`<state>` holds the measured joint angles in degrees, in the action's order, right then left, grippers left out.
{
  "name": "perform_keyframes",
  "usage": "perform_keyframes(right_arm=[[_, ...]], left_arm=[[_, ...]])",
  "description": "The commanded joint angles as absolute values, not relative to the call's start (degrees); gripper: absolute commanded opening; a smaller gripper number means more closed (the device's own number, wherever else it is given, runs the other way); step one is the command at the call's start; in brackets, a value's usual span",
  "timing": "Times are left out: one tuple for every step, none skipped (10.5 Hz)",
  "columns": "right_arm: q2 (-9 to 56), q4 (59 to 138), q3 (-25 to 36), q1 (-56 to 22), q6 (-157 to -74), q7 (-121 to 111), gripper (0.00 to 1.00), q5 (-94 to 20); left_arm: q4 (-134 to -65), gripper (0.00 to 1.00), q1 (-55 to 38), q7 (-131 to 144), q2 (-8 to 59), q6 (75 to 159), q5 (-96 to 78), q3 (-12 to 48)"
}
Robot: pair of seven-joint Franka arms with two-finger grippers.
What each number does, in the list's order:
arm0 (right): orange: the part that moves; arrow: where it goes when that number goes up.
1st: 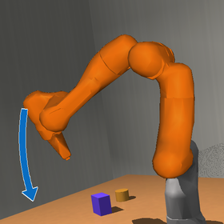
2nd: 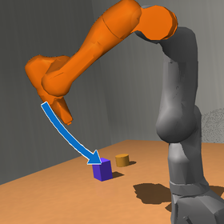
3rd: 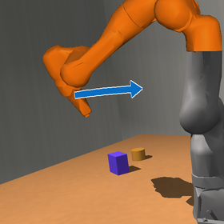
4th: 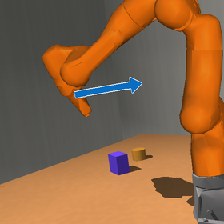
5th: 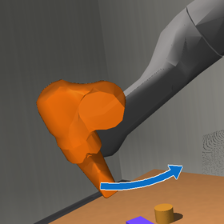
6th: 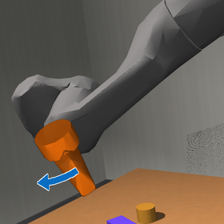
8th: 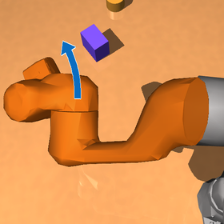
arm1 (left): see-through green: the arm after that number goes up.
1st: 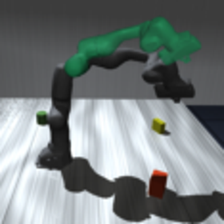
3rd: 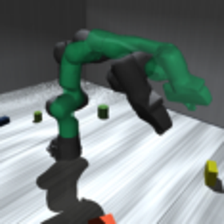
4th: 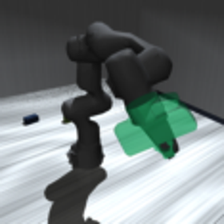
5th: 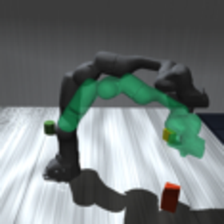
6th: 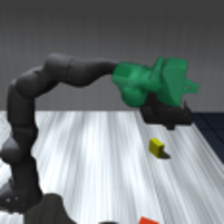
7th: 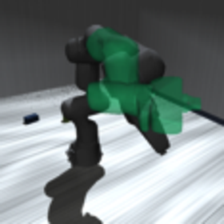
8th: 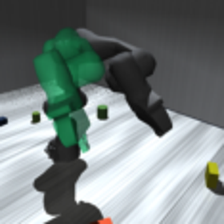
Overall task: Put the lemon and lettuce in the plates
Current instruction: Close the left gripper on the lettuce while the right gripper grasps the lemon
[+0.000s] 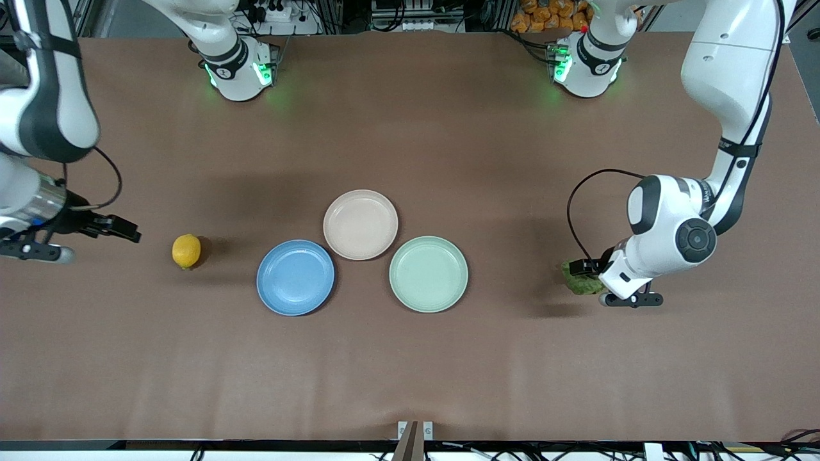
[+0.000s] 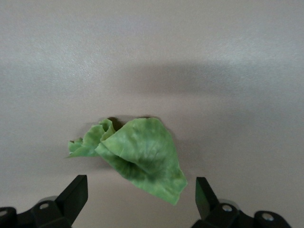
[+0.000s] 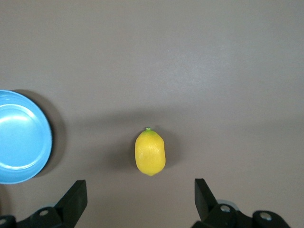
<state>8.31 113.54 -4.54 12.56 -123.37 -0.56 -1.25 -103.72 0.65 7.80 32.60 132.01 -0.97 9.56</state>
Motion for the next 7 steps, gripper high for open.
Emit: perform_keyframes(right_arm=[[7.21, 119.51, -5.19, 13.36, -130.31, -0.44, 1.00, -2.11], [7.21, 121.10, -5.19, 13.27, -132.08, -0.44, 1.00, -2.11], [7.29, 121.98, -5.19, 13.27, -133.06, -0.44, 1.00, -2.11], [7.73, 122.86, -5.19, 13.36, -134.72, -0.44, 1.00, -2.11], [8.08, 123.83, -5.19, 13.19, -136.48, -0.44, 1.00, -2.11], [8.43, 124.97, -5.19, 13.18, -138.76, -0.44, 1.00, -2.02], [9.22, 125.42, -5.19, 13.27, -140.08, -0.35, 1.00, -2.11]], left_arm=[[-102.84, 1.00, 0.88, 10.11, 34.27, 132.98, 0.35, 9.93], [-102.75, 1.00, 0.70, 10.19, 34.89, 133.07, 0.35, 9.84], [-102.74, 1.00, 0.70, 10.20, 35.33, 133.15, 0.35, 9.84], [-102.31, 1.00, 0.70, 10.20, 36.29, 134.11, 0.44, 9.84], [-102.04, 1.00, 0.44, 10.20, 37.08, 134.30, 0.44, 9.84], [-101.87, 1.00, 0.35, 10.11, 37.35, 134.47, 0.61, 9.84], [-101.78, 1.00, 0.35, 10.11, 37.88, 134.65, 2.01, 9.84]])
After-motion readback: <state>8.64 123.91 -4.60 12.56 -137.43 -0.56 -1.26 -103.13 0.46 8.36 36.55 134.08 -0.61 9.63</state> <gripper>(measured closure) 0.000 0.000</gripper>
